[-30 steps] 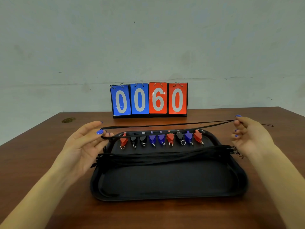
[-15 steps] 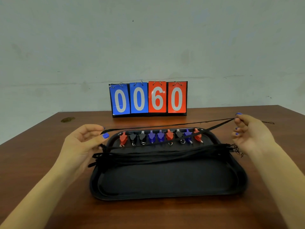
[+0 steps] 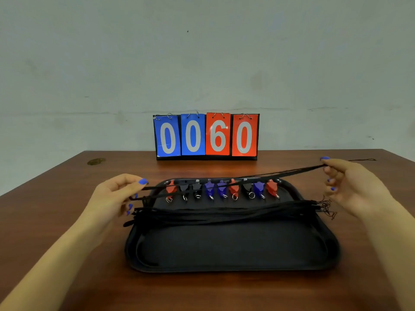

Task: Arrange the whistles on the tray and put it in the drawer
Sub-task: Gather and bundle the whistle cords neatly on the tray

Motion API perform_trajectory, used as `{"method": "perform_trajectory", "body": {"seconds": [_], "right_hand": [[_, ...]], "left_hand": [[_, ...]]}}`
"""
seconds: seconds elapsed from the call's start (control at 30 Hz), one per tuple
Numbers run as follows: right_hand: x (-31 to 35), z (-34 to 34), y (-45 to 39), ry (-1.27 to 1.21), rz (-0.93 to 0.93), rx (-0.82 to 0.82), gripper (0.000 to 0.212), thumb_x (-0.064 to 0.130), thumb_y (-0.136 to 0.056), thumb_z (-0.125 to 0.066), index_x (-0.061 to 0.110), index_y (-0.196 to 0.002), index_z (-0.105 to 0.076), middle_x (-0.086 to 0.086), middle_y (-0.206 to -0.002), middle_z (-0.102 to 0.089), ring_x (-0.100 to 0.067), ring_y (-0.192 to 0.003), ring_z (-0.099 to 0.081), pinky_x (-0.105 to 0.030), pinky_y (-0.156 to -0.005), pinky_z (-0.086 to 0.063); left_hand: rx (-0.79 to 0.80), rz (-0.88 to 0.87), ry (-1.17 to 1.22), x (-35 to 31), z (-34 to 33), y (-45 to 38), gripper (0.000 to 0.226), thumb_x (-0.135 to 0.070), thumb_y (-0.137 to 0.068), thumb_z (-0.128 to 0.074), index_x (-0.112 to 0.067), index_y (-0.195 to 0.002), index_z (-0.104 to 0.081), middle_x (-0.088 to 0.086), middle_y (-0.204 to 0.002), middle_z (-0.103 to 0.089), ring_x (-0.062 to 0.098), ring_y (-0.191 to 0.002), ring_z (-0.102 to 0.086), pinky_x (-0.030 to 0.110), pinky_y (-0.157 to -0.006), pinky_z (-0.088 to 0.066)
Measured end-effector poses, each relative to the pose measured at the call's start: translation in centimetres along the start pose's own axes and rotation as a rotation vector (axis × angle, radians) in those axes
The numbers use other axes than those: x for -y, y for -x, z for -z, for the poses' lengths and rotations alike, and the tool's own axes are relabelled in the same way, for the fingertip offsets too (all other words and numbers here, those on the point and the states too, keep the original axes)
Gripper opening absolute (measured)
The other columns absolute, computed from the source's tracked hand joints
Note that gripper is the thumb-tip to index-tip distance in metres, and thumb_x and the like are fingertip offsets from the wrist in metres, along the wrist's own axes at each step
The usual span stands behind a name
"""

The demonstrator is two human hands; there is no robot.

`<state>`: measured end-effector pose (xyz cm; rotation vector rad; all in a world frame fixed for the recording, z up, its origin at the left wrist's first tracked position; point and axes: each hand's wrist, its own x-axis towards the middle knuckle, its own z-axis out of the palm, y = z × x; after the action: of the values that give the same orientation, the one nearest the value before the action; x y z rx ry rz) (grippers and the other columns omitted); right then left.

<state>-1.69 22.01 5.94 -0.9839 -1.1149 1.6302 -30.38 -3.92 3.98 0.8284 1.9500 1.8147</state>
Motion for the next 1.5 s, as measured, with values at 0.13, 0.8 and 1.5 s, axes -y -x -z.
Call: {"method": "perform_trajectory", "body": {"seconds": [0.13,0.8,1.5], "right_hand": [[0.3,0.4,-0.1,0.513,0.102,-0.068,0.011,0.015,-0.085,-0.061,0.008,-0.09,-0.068,-0.005,-0.075,-0.056,-0.016,-0.054,-0.036,-0.022,-0.042,-0.028],[-0.4,0.2,0.1,1.059,0.045,0.002,0.016,0.008,-0.082,-0.067,0.004,-0.066,-0.067,-0.017,-0.07,-0.045,-0.027,-0.065,-0.034,-0.024,-0.043,-0.025],[-5.3,-6.2,3.7,1.539,0.672,0.508,0.029,0.036,-0.09,-0.053,0.031,-0.118,-0.055,0.005,-0.122,-0.054,-0.015,-0.116,-0.045,-0.037,-0.102,-0.037]], "left_hand": [[-0.074,-0.223,-0.373,0.8,0.3,-0.4,0.008,-0.015,-0.082,-0.066,-0.018,-0.074,-0.066,-0.007,-0.055,-0.062,0.009,-0.053,-0.051,0.019,-0.05,-0.041],[0.015,-0.552,-1.167,3.5,1.2,-2.1,0.006,-0.029,-0.084,-0.062,-0.029,-0.078,-0.062,-0.013,-0.072,-0.056,0.011,-0.071,-0.047,0.027,-0.061,-0.037],[0.494,-0.511,-1.085,4.1,-5.1,0.0,0.087,-0.074,-0.066,-0.012,-0.036,-0.144,-0.018,-0.017,-0.149,-0.023,-0.007,-0.134,-0.007,0.013,-0.106,0.005]]}}
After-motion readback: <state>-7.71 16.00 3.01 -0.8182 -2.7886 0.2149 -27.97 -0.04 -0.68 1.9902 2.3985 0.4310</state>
